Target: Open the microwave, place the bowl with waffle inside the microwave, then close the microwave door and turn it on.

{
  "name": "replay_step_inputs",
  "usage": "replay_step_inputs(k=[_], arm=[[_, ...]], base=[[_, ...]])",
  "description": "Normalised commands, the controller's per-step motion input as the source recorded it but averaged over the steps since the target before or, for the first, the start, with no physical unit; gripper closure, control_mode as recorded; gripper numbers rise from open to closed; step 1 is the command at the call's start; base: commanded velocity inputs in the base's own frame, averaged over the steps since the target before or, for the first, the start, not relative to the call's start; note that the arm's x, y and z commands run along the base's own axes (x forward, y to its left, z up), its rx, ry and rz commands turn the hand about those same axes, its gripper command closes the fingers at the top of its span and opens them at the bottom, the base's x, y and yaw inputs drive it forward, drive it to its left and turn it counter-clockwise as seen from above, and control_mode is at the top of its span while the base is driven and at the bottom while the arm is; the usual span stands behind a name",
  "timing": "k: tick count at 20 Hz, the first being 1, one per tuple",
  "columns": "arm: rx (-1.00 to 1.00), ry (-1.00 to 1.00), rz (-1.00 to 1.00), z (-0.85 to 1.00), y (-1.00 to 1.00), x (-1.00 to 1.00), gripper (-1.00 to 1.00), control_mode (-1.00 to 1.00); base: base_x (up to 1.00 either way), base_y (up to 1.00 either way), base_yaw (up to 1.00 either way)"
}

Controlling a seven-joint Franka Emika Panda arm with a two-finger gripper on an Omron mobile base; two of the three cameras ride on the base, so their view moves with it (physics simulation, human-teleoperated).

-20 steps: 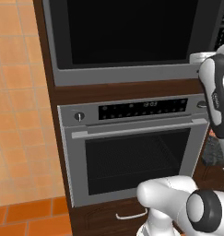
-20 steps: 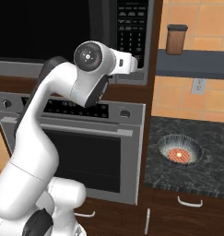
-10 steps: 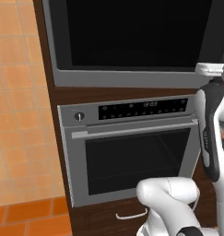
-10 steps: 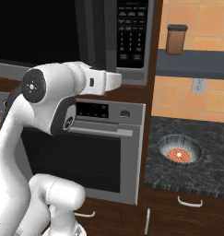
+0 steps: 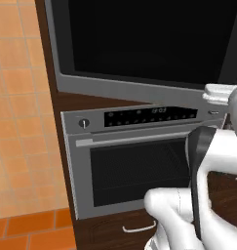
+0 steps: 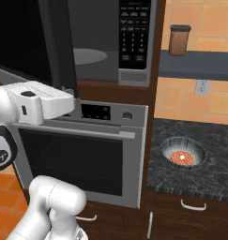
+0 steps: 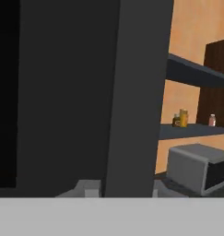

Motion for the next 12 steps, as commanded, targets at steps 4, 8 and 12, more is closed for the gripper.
replay_step_inputs(k=[4,8,12], arm=[[-0.19,-0.26,-0.2,0.0,0.83,-1.0,1.0,-1.0],[-0.16,-0.06,-0.24,0.0,0.94,-0.72,1.0,-1.0],[-0.15,0.0,-0.26,0.0,1.0,-0.54,1.0,-1.0]], base=[[0.0,0.0,0.0],[0.0,0.0,0.0],[0.0,0.0,0.0]])
